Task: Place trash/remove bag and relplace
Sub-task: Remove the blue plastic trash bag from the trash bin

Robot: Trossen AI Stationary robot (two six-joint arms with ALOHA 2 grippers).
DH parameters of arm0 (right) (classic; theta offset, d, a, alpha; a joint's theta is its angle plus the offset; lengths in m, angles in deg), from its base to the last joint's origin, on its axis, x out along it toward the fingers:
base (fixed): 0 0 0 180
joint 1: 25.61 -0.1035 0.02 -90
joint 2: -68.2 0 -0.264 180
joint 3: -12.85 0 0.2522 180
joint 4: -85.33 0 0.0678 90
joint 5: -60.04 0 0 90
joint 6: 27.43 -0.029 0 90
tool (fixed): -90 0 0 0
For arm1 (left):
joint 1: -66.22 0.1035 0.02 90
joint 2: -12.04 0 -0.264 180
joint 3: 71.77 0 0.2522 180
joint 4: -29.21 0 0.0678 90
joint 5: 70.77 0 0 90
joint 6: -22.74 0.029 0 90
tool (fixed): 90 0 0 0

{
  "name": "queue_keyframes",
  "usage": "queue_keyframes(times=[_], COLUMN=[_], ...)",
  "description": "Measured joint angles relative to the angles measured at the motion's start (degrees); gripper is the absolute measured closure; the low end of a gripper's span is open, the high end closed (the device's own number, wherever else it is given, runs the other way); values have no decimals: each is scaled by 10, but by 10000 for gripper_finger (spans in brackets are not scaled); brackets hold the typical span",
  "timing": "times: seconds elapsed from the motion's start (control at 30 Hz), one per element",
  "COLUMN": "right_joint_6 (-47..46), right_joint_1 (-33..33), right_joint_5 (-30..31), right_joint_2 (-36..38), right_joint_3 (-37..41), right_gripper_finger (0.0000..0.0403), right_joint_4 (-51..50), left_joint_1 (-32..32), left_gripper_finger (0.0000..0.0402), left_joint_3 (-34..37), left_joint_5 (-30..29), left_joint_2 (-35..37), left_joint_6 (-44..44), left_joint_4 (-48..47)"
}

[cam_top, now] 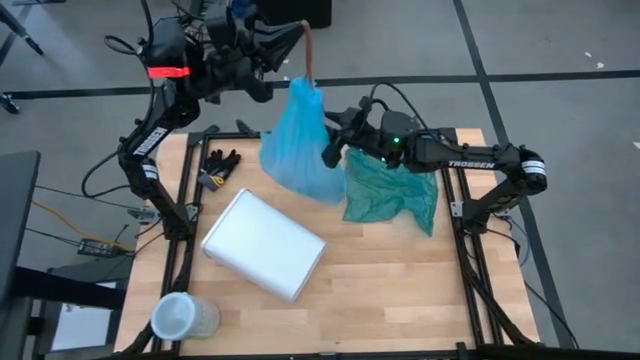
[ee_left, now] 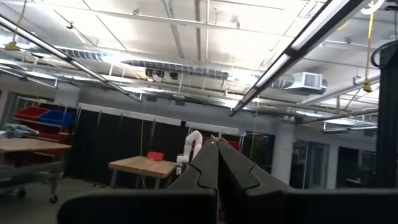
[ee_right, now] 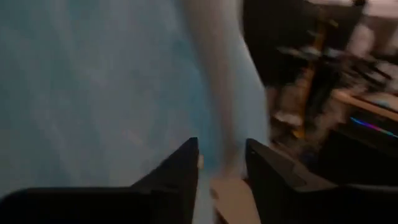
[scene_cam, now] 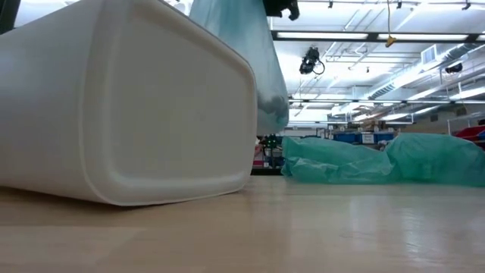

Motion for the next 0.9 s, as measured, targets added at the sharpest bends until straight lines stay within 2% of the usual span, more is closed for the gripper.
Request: queue_keyframes(times=[0.07, 0.13, 0.2, 0.33, 0.47, 0.57, 0.73, 0.9], right_joint_6=[7, 19, 37, 53, 118, 158, 222, 278], right_joint_1=[-2, -3, -5, -10, -22, -29, -45, -66], right_joint_5=[37, 54, 63, 96, 138, 147, 143, 73], right_joint_2=[2, 5, 14, 35, 67, 93, 135, 175], right_joint_3=[0, 0, 0, 0, 0, 0, 0, 0], right_gripper_finger=[316, 370, 391, 400, 402, 402, 403, 403], right_joint_4=[-14, -15, -11, -25, -26, -26, -27, -30], left_joint_1=[-2, -5, -5, -5, -5, -5, -4, 18], left_gripper_finger=[396, 396, 396, 396, 396, 396, 396, 396], left_joint_3=[0, 0, 0, 0, 0, 0, 0, 0], left_joint_5=[2, 12, 24, 56, 74, 75, 66, 10], left_joint_2=[0, 0, 0, 0, 0, 0, 0, 0], left_joint_6=[0, -3, -5, -7, -17, -13, 38, 94], left_joint_4=[0, 0, -2, -44, -144, -217, -358, -519])
